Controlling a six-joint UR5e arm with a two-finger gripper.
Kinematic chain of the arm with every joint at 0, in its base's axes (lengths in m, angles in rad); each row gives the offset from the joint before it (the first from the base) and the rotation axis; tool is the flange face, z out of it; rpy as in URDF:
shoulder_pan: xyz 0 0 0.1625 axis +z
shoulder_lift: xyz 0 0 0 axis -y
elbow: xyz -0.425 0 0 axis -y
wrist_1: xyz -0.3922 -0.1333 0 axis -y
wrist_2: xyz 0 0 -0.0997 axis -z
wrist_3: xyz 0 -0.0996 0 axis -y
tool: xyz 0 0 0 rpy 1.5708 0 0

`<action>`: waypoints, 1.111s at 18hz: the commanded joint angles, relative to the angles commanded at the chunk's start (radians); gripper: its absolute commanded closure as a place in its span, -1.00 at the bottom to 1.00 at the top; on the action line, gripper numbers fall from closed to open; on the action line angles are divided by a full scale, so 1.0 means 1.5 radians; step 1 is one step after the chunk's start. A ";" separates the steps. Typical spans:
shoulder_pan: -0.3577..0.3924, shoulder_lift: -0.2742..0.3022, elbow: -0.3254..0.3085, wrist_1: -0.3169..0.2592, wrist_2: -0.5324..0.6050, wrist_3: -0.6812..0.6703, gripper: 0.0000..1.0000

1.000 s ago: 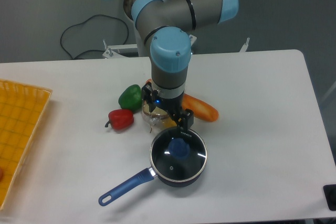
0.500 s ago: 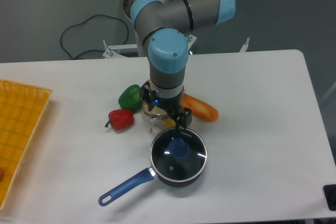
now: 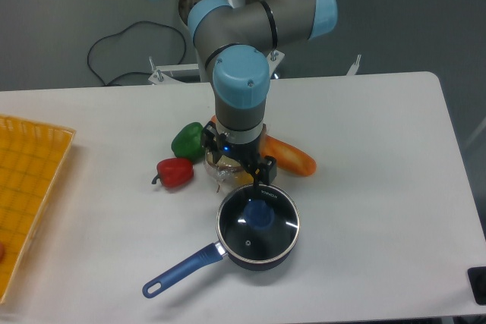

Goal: Open the lid

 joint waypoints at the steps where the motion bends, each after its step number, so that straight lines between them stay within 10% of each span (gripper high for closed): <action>1: 0.000 -0.007 0.008 0.001 0.013 0.006 -1.00; 20: 0.001 -0.107 0.094 0.001 0.058 0.072 -1.00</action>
